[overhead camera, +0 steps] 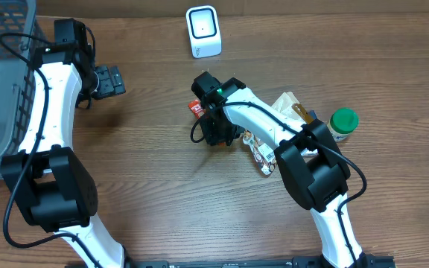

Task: Scan the item barcode
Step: 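Pinch the red Nescafe stick with the right gripper, then lift the Nescafe stick and hold it at the white scanner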

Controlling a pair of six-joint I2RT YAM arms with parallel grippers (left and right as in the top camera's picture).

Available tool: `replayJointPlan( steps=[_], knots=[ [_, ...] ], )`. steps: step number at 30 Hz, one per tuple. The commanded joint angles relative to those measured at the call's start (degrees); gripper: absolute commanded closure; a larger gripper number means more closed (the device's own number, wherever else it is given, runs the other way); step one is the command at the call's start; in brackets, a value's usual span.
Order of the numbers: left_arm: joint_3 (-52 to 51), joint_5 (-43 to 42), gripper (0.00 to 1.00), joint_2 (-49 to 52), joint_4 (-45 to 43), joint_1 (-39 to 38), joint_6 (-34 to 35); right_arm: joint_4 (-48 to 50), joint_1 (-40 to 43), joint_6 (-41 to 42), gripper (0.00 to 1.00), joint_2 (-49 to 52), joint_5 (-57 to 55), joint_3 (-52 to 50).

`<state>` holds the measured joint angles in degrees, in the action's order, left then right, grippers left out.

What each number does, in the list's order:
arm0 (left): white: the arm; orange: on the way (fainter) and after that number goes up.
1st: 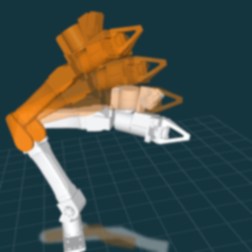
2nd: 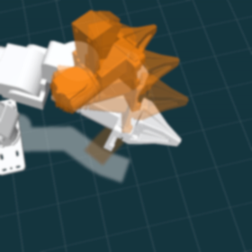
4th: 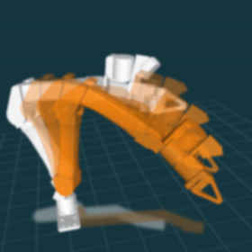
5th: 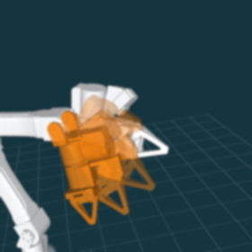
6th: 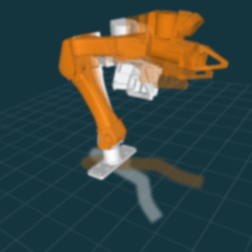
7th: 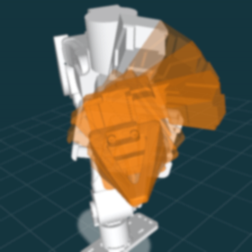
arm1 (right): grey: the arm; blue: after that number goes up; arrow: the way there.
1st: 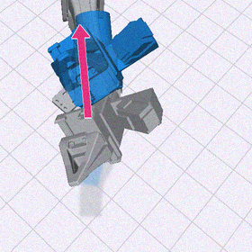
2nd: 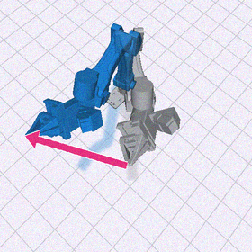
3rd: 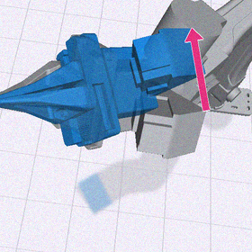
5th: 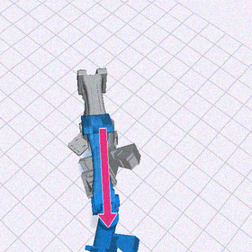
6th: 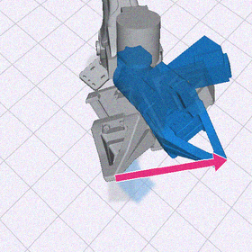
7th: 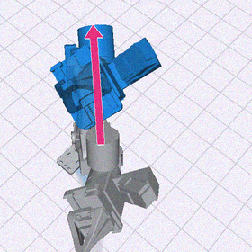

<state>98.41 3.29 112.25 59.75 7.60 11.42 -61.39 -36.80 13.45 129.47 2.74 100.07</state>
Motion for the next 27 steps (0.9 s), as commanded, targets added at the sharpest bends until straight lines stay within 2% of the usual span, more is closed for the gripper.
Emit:
replayJointPlan(
  steps=[1,8,13,14,15,17,20,24,26,27],
  knots=[
    [1.11,0.28,0.00,0.13,-0.04,-0.11,-0.96,0.24,0.00,0.00,0.64,-2.71,0.15,1.46],
    [1.11,0.28,0.00,0.13,-0.04,-0.11,-0.96,-0.02,0.00,0.02,0.79,-2.69,0.17,0.92],
    [1.11,0.28,0.00,0.13,-0.04,-0.11,-0.96,1.05,0.02,0.00,0.81,-2.64,0.13,-0.42],
    [1.11,0.28,0.00,0.13,-0.04,-0.11,-0.96,0.72,0.02,0.02,0.84,-2.64,0.17,-0.39],
    [1.11,0.28,0.00,0.13,-0.04,-0.11,-0.96,0.17,0.04,0.02,0.96,-2.69,0.20,-0.20],
    [1.11,0.28,0.00,0.13,-0.04,-0.11,-0.96,-0.96,0.26,-0.07,0.96,-3.08,1.68,0.74],
    [1.11,0.28,0.00,0.13,-0.04,-0.11,-0.96,-0.68,0.59,-3.19,0.96,-5.33,6.73,0.94],
    [1.11,0.28,0.00,0.13,-0.04,-0.11,-0.96,-2.45,3.30,-9.27,0.96,-10.82,20.41,0.94],
    [1.11,0.28,0.00,0.13,-0.04,-0.11,-0.96,-4.00,5.31,-12.70,0.96,-12.39,28.41,0.92],
    [1.11,0.28,0.00,0.13,-0.04,-0.11,-0.96,-6.01,7.21,-18.01,0.96,-13.00,37.51,0.92]
  ],
)
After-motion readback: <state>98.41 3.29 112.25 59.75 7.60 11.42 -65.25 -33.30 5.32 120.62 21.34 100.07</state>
